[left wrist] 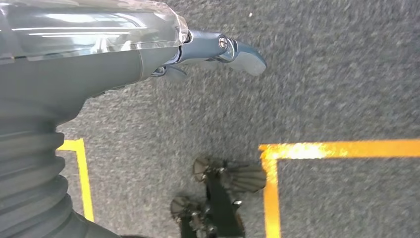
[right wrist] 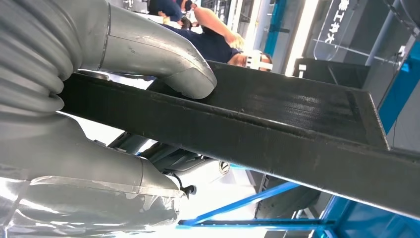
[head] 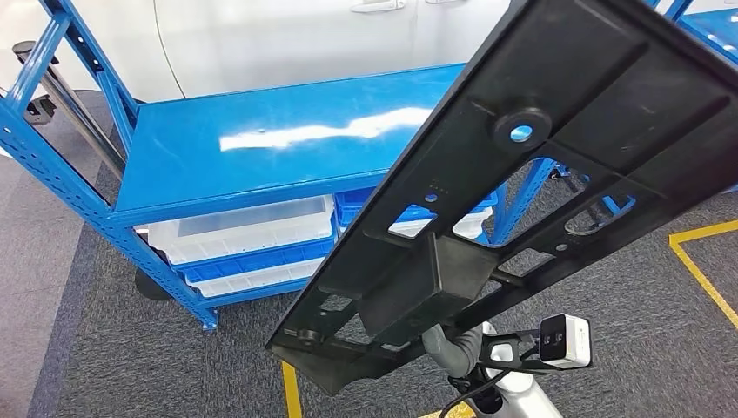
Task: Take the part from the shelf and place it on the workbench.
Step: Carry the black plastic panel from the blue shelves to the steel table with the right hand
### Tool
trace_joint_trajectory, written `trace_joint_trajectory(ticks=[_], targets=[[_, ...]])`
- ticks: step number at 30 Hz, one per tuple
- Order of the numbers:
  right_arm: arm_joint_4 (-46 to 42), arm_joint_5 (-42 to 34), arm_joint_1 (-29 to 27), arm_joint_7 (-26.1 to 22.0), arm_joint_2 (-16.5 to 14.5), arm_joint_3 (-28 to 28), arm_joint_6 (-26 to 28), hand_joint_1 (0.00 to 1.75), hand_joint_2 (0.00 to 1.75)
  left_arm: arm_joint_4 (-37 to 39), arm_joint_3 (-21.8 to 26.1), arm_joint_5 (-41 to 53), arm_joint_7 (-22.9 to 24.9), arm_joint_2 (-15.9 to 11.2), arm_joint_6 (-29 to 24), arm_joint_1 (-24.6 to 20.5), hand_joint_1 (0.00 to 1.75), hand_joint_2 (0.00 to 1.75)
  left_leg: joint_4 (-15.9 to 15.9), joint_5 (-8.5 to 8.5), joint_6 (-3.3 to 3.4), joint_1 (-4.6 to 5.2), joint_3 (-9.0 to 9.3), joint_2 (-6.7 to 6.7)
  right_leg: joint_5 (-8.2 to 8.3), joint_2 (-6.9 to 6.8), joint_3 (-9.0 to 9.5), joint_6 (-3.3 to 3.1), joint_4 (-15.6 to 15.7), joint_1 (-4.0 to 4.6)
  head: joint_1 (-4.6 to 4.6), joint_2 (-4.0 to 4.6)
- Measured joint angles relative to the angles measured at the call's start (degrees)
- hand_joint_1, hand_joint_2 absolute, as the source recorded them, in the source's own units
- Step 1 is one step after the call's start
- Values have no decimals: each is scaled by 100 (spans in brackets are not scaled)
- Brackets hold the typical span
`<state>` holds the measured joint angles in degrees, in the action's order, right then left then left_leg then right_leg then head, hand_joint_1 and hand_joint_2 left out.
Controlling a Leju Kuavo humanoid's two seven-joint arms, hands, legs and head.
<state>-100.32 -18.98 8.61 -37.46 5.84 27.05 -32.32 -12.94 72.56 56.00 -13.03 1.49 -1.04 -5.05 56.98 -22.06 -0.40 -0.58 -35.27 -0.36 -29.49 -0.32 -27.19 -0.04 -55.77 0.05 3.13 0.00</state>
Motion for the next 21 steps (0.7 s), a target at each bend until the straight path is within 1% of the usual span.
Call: trace_joint_trajectory(ticks=[1,2,3,5,6,7,8,9,10,11,12,13,14,15,16,17,18,20,21], targets=[[0,-2,-4,0,15,8,16,175,175,0,-1,5,20,8,-15,1,0,175,25,-20,-29,-10,-21,0,42,-5,-13,-46,18,-4,0,0],[0,-2,-8,0,27,16,27,175,175,0,-1,8,37,14,-28,3,0,175,136,-119,-53,-15,-71,3,85,-11,-31,-92,36,-15,0,0],[0,-2,-12,0,35,23,34,175,175,0,-2,9,50,18,-39,5,0,175,376,-301,-71,-19,-172,5,126,-18,-59,-132,50,-25,0,0],[1,-2,-35,0,49,31,37,175,175,0,-1,7,67,21,-57,7,0,175,1157,-768,-101,-27,-466,7,179,-23,-145,-173,32,-14,0,0],[2,-1,-54,0,56,33,37,175,175,0,-1,5,75,21,-65,9,0,175,1495,-908,-112,-28,-576,7,199,-25,-189,-178,15,-6,0,0],[3,2,-68,0,63,35,37,175,175,0,0,4,79,22,-71,12,0,175,1652,-934,-118,-28,-596,7,214,-26,-229,-176,-6,0,0,0],[4,9,-77,0,68,37,39,175,175,0,1,3,83,24,-80,13,0,175,1577,-852,-116,-28,-501,6,223,-26,-262,-172,-32,3,0,0],[4,23,-79,0,71,38,45,175,175,0,0,2,84,25,-91,13,0,175,1276,-698,-105,-28,-295,6,226,-25,-288,-165,-61,4,0,0],[4,38,-79,0,71,39,50,175,175,0,-1,1,82,27,-103,10,0,175,865,-573,-84,-26,-44,11,223,-24,-308,-153,-91,4,0,0],[4,52,-77,1,71,39,52,175,175,0,-1,0,80,29,-113,5,0,175,508,-483,-57,-23,184,40,220,-13,-335,-132,-119,8,0,0],[3,61,-78,2,71,39,50,175,175,0,-2,1,75,31,-120,7,0,175,251,-441,-30,-19,332,66,221,-1,-357,-103,-141,11,0,0],[2,64,-81,3,70,39,42,175,175,0,-2,3,70,34,-122,14,0,175,126,-457,-3,-7,397,87,227,17,-380,-72,-157,12,0,0],[-2,65,-88,4,71,39,32,175,175,0,-2,9,66,37,-123,26,0,175,105,-455,19,3,405,97,242,39,-398,-37,-161,15,0,0],[-9,68,-103,4,72,37,23,175,175,0,-2,15,62,45,-123,39,0,175,72,-449,45,-4,395,74,248,55,-409,-6,-166,21,0,0],[-23,70,-126,4,74,33,12,175,175,0,-2,25,61,55,-126,42,0,175,44,-442,76,-13,395,45,227,67,-429,27,-198,22,0,0],[-40,77,-150,4,77,29,2,175,175,0,-2,33,61,66,-128,40,0,175,24,-424,109,-29,389,12,150,73,-485,60,-308,22,0,0],[-56,86,-174,4,80,26,-8,175,175,0,-2,41,60,78,-132,36,0,175,6,-408,139,-45,383,-22,11,72,-592,92,-531,16,0,0],[-70,102,-225,4,86,25,-24,175,175,0,-2,51,59,90,-136,35,0,175,5,-396,171,-40,362,-96,-359,65,-954,143,-1279,-15,0,0],[-69,109,-254,4,91,24,-27,175,175,0,-2,54,59,94,-137,37,0,175,8,-394,174,-36,353,-135,-475,63,-1123,159,-1619,-29,0,0]])
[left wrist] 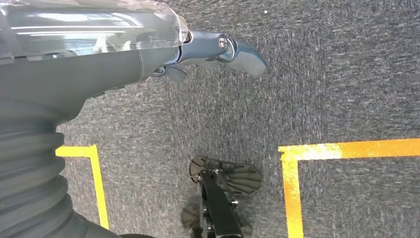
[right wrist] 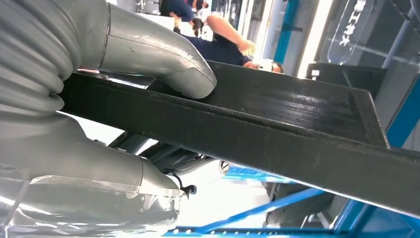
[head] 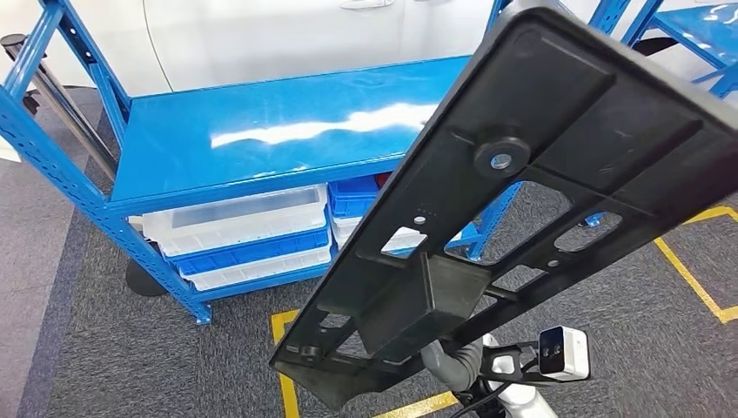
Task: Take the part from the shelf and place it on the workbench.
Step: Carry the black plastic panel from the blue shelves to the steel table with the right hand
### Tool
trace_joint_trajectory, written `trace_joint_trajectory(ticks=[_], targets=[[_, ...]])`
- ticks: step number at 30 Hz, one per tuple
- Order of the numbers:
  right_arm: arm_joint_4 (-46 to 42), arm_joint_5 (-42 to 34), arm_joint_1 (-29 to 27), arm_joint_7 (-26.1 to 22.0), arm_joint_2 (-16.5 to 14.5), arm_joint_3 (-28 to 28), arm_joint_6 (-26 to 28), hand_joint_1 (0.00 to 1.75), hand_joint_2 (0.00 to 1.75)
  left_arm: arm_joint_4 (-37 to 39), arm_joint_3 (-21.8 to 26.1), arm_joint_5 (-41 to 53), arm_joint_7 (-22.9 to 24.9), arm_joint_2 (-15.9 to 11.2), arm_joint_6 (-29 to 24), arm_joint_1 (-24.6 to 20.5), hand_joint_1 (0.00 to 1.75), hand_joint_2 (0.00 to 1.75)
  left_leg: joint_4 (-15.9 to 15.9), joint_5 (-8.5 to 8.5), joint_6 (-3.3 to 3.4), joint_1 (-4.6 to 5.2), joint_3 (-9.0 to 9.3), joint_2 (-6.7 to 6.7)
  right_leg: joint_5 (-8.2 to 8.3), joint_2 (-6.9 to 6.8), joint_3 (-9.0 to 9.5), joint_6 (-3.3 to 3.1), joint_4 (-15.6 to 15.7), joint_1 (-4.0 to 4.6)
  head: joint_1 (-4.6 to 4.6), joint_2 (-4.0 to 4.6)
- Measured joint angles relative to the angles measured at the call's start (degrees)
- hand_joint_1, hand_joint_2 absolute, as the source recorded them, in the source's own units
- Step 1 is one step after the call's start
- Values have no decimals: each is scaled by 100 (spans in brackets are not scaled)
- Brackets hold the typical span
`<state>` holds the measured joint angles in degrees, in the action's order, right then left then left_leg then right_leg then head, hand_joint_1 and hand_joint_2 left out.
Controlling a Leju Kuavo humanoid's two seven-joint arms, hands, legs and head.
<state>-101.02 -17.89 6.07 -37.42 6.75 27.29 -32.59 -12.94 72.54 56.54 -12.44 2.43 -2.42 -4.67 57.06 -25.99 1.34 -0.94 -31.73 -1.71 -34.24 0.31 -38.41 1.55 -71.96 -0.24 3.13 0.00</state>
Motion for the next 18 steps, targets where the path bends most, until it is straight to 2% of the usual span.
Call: trace_joint_trajectory(ticks=[1,2,3,5,6,7,8,10,11,12,14,15,16,17,18], targets=[[0,12,-28,-1,7,-1,-2,175,175,0,0,1,0,4,-1,1,0,175,3,1,1,2,-5,-42,-14,-3,-93,10,-181,-10,0,0],[0,36,-51,-3,17,-2,-8,175,175,0,0,1,0,9,-2,0,0,175,6,0,-1,3,-5,-84,89,-15,-68,11,-124,-17,0,0],[0,71,-74,-7,30,-7,-21,175,175,0,0,-1,-1,20,-2,-1,0,175,8,-3,-5,3,2,-128,278,-50,70,3,159,-19,0,0],[-1,146,-122,-13,59,-32,-100,175,175,0,0,-11,-11,48,-6,-3,0,175,13,-14,-30,18,23,-207,645,-250,476,-44,981,11,0,0],[-2,175,-150,-14,71,-59,-163,175,175,0,0,-20,-19,62,-8,-1,0,175,18,-19,-54,31,29,-239,740,-333,610,-81,1274,35,0,0],[-6,194,-179,-15,84,-99,-229,175,175,0,0,-29,-27,70,-10,0,0,175,23,-24,-83,44,32,-278,768,-380,665,-118,1423,59,0,0],[-10,207,-209,-15,97,-142,-286,175,175,0,0,-36,-32,75,-11,-1,0,175,21,-25,-114,55,36,-321,758,-367,655,-153,1456,79,0,0],[-18,216,-266,-15,126,-221,-352,175,175,0,0,-42,-36,82,-10,-14,0,175,29,-51,-178,52,45,-375,799,-242,638,-225,1486,61,0,0],[-21,215,-283,-15,137,-249,-369,175,175,0,-1,-42,-37,86,-9,-21,0,175,103,-121,-206,45,20,-309,823,-187,639,-262,1508,45,0,0],[-25,213,-293,-15,145,-268,-378,175,175,0,-1,-42,-38,89,-9,-22,0,175,302,-262,-229,38,-59,-198,848,-130,639,-297,1529,28,0,0],[-29,212,-310,-15,154,-290,-390,175,175,0,-1,-43,-38,93,-8,-6,0,175,1034,-669,-254,28,-375,43,876,-6,620,-340,1533,23,1,0],[-29,213,-323,-15,157,-292,-393,175,175,0,0,-44,-37,94,-8,5,0,175,1426,-830,-259,27,-548,95,882,65,607,-349,1526,28,1,0],[-29,213,-337,-15,160,-295,-397,175,175,0,0,-45,-37,94,-8,14,0,175,1669,-886,-258,27,-658,115,886,138,599,-354,1517,34,1,0],[-29,213,-348,-15,162,-298,-399,175,175,0,0,-46,-37,95,-8,18,0,175,1691,-822,-250,27,-667,125,886,211,595,-354,1505,39,0,0],[-29,213,-355,-15,163,-300,-402,175,175,0,0,-47,-37,95,-8,18,0,175,1473,-649,-235,27,-566,144,885,288,596,-351,1491,43,0,0]])
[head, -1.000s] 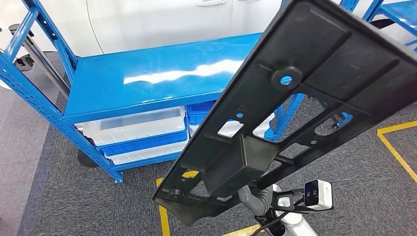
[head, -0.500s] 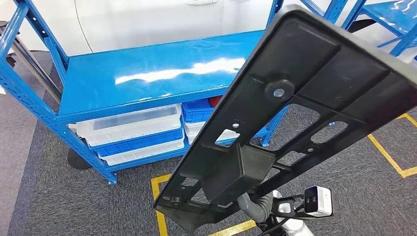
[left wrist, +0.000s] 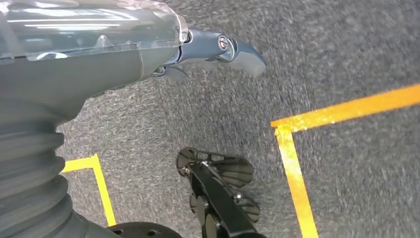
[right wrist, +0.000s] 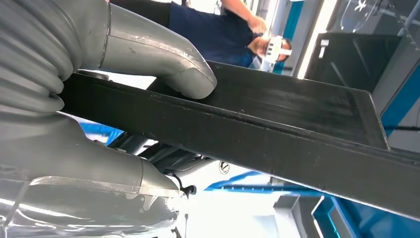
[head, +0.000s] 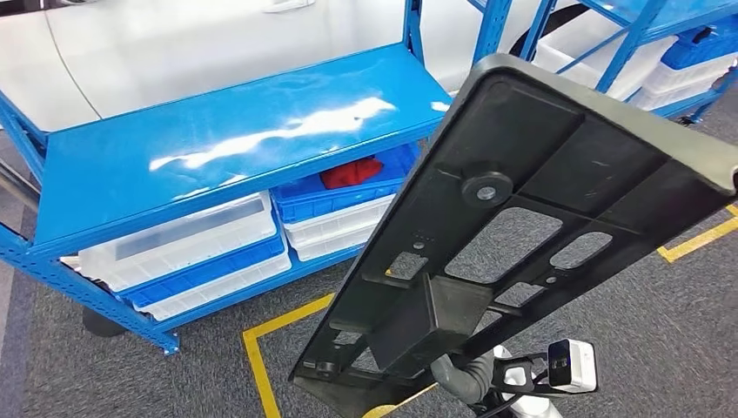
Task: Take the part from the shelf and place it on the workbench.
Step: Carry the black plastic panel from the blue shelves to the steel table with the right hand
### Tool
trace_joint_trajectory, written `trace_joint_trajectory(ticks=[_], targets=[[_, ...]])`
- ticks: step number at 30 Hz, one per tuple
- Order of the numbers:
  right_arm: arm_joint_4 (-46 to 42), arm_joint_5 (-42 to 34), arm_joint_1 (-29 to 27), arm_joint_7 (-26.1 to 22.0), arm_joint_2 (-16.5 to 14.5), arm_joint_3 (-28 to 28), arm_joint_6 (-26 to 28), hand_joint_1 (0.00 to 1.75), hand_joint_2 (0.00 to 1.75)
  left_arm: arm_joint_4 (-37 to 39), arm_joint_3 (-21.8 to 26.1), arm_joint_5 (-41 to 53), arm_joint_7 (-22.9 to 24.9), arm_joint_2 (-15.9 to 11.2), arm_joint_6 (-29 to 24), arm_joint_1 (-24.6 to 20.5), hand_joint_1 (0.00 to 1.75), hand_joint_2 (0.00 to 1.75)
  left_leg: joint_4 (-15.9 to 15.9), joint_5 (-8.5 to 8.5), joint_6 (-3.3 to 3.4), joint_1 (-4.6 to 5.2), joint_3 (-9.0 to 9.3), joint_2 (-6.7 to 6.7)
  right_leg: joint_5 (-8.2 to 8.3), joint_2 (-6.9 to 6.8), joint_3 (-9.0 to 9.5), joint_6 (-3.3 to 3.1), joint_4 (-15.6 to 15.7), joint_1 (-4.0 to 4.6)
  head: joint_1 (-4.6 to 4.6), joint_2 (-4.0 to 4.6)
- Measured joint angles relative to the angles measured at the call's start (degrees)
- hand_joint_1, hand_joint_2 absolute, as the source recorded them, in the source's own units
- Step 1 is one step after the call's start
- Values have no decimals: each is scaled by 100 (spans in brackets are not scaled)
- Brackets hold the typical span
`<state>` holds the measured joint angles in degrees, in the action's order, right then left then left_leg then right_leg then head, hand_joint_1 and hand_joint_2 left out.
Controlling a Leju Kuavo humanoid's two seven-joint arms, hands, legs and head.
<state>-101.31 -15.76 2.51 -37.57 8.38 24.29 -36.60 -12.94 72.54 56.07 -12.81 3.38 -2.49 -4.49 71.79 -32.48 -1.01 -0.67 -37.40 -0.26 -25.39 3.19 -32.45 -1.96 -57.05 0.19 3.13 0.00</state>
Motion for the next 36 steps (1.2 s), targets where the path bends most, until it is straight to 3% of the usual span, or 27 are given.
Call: trace_joint_trajectory(ticks=[2,3,5,7,9,11,13,14,15,18,20,22,24,26,28,29,30,31,33,35,36], targets=[[0,0,-2,0,3,-7,-2,175,175,0,0,-1,0,-2,0,-3,0,175,-809,406,52,-3,374,181,-9,142,-1,21,-32,12,0,0],[0,0,-2,0,4,-10,-3,175,175,0,-1,-1,0,-4,-1,-5,0,175,-1143,521,74,-5,523,287,-9,211,-16,43,-51,14,0,0],[-1,4,-12,0,6,-20,-3,175,175,0,-1,-2,4,-7,-1,-9,0,175,-1397,549,105,7,628,390,9,326,-69,110,-71,-5,0,0],[-20,30,-70,-1,16,-39,-6,175,175,1,-1,-7,10,4,3,-26,0,175,-1445,582,150,4,638,284,26,379,-110,187,-74,-27,0,0],[-78,88,-164,-2,32,-66,-37,175,175,2,0,-14,9,26,8,-41,0,175,-1508,623,216,-24,654,159,-116,134,-216,249,-281,-11,-1,0],[-127,153,-246,-2,40,-96,-104,175,175,2,0,-19,4,42,10,-24,0,175,-1532,632,251,-29,658,23,-466,-180,-532,301,-917,-24,-1,0],[-137,209,-304,-2,37,-124,-174,175,175,2,0,-20,-1,47,16,-4,0,175,-1528,624,252,-25,650,-133,-712,-263,-882,353,-1595,-73,-1,0],[-134,235,-320,-2,33,-135,-202,175,175,2,0,-21,-5,51,23,-2,0,175,-1526,619,247,-25,648,-212,-684,-282,-930,374,-1682,-95,-1,0],[-131,255,-325,-2,25,-140,-219,175,175,2,0,-23,-15,57,30,-5,0,175,-1524,612,237,-25,651,-283,-559,-310,-862,386,-1546,-113,0,0],[-127,301,-313,-2,-40,-145,-223,175,175,2,0,-26,-75,78,27,-19,0,175,-1512,572,173,-7,690,-457,-81,-606,-234,341,-377,-104,0,0],[-133,337,-307,-2,-97,-145,-179,175,175,2,0,-17,-139,83,-61,-25,0,175,-1504,545,101,14,716,-550,-18,-695,-68,267,-45,-59,0,0],[-152,387,-316,-2,-137,-145,-113,175,175,2,0,-1,-209,88,-195,-40,0,175,-1510,525,27,9,739,-639,2,-559,-82,195,-31,-49,0,0],[-205,427,-316,-2,-157,-145,-43,175,175,2,-1,32,-285,91,-285,-57,0,175,-1338,372,-29,-16,697,-484,37,-439,-69,116,16,-73,1,0],[-280,460,-325,-2,-172,-145,3,175,175,2,-4,78,-358,89,-320,-44,0,175,-713,2,-57,-40,440,-175,60,-321,-64,61,38,-83,1,0],[-371,549,-384,-2,-186,-145,-12,175,175,2,-6,108,-394,86,-344,-5,0,175,26,-296,-69,-45,96,-45,63,-176,-74,41,25,-65,0,0],[-422,604,-416,-2,-196,-145,-30,175,175,2,-7,120,-401,82,-357,13,0,175,180,-297,-69,-45,12,-26,61,-96,-77,36,14,-55,0,0],[-466,644,-426,-2,-213,-144,-42,175,175,2,-7,132,-402,77,-368,23,0,175,100,-177,-62,-45,33,-16,59,-14,-77,36,1,-48,0,0],[-498,662,-400,-2,-234,-139,-38,175,175,2,-9,150,-399,68,-367,26,0,175,-199,35,-47,-45,154,15,55,68,-75,39,-14,-45,0,0],[-522,634,-241,-2,-273,-125,50,175,175,2,-21,206,-373,37,-346,18,0,175,-996,424,-9,-55,477,248,44,225,-90,64,-61,-38,0,0],[-525,567,-32,-2,-288,-92,226,175,175,2,-39,268,-329,-8,-317,2,0,175,-1381,538,19,-51,627,441,51,362,-139,129,-97,-48,1,0],[-530,534,46,-2,-288,-69,326,175,175,2,-50,291,-313,-34,-298,-9,0,175,-1401,528,35,-41,635,446,65,426,-165,173,-101,-59,1,0]])
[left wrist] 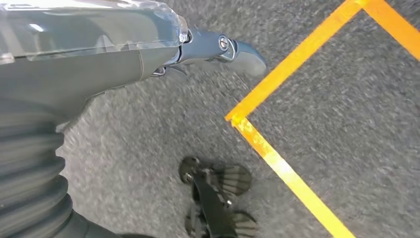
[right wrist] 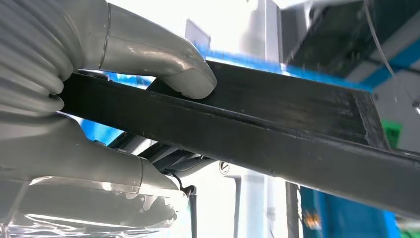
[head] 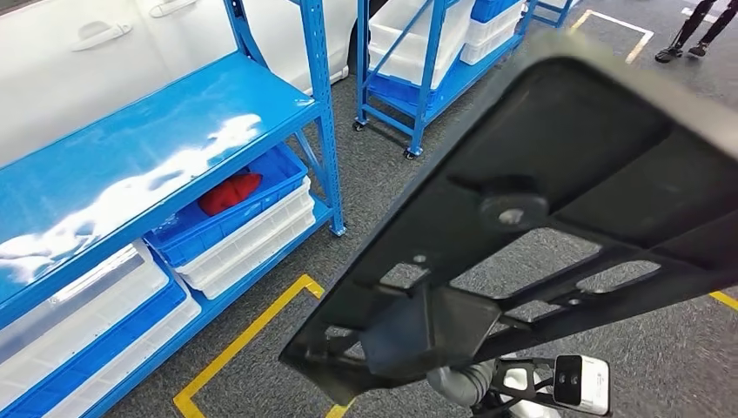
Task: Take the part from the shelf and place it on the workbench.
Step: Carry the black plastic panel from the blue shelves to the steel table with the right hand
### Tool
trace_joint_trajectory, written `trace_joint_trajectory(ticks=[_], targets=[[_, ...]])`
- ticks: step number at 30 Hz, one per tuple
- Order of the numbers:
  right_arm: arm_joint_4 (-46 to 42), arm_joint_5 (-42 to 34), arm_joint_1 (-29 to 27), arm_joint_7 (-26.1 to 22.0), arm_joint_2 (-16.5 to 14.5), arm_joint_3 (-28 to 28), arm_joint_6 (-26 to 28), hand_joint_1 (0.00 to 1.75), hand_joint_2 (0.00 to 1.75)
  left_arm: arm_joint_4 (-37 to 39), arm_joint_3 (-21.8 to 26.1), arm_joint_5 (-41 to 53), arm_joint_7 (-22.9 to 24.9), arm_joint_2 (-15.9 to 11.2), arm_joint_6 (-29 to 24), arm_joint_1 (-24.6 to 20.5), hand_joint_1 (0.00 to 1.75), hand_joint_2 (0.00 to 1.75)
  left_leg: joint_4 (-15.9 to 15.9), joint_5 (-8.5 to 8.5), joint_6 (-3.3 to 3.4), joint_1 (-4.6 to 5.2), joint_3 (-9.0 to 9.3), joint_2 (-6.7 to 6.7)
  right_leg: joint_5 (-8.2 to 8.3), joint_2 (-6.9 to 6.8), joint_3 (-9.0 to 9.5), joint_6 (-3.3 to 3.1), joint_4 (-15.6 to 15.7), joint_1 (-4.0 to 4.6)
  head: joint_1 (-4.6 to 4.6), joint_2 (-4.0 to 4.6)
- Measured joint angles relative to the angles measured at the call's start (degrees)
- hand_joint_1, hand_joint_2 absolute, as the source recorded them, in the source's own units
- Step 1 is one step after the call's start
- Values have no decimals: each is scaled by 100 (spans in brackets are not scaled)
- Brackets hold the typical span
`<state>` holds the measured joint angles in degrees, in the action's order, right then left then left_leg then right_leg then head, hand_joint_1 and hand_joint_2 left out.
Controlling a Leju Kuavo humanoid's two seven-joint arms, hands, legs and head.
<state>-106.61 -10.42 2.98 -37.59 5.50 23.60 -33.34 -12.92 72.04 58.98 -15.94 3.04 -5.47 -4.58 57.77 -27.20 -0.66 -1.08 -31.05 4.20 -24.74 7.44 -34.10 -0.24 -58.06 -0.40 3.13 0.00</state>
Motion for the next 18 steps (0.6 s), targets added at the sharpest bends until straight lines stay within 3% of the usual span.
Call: trace_joint_trajectory(ticks=[1,2,3,4,6,8,9,10,12,14,16,17,18], targets=[[-14,-22,49,0,3,21,87,175,175,0,-13,19,9,-23,20,-12,0,175,-7,19,29,-1,2,-57,16,52,-19,43,8,-11,0,0],[-35,-43,75,0,8,38,148,175,175,-1,-28,35,11,-47,40,-26,0,175,-30,41,65,-7,11,-115,8,10,-39,73,-12,-10,-1,0],[-60,-58,97,0,14,49,179,175,175,-1,-41,43,6,-74,54,-34,0,175,-55,62,104,-17,15,-182,-50,-115,-90,95,-102,-3,-1,0],[-80,-70,120,0,21,55,176,175,175,-1,-52,46,2,-99,62,-32,0,175,-79,78,139,-26,20,-260,-177,-288,-197,113,-311,7,-1,0],[-95,-87,151,0,28,57,120,175,175,-1,-61,25,-8,-157,76,-1,0,175,-84,76,177,-5,18,-421,-539,-605,-551,141,-1021,-6,-1,0],[-80,-92,150,0,28,57,59,175,175,0,-61,2,-8,-209,102,22,0,175,-81,64,180,10,14,-585,-705,-695,-837,173,-1584,-36,-1,0],[-70,-94,148,0,28,57,42,175,175,0,-61,-2,-8,-229,113,20,0,175,-79,57,172,13,16,-659,-634,-719,-830,181,-1572,-48,-1,0],[-62,-97,150,0,27,57,31,175,175,0,-61,-6,-10,-244,121,13,0,175,-78,46,160,13,26,-729,-472,-757,-696,180,-1326,-54,-1,0],[-56,-111,177,0,27,57,27,175,175,0,-61,-30,-29,-266,126,1,0,175,-77,14,117,30,64,-845,-143,-1005,-246,134,-509,-22,-1,0],[-46,-135,240,0,20,57,27,175,175,0,-60,-55,-60,-286,126,-3,0,175,-75,-19,56,57,98,-949,-36,-1187,-6,59,-37,33,-1,0],[-27,-155,292,0,14,57,27,175,175,0,-59,-61,-81,-299,129,-13,0,175,-85,-40,-7,66,128,-1065,-43,-1096,-16,-5,9,62,-1,0],[-18,-162,303,0,12,56,27,175,175,0,-59,-62,-87,-305,129,-22,0,175,-74,-64,-42,55,139,-1056,-32,-1031,-13,-36,26,54,-1,0],[-10,-167,317,0,9,56,27,175,175,0,-59,-63,-92,-310,129,-29,0,175,0,-132,-70,41,121,-961,-17,-966,-5,-75,47,41,-1,0]])
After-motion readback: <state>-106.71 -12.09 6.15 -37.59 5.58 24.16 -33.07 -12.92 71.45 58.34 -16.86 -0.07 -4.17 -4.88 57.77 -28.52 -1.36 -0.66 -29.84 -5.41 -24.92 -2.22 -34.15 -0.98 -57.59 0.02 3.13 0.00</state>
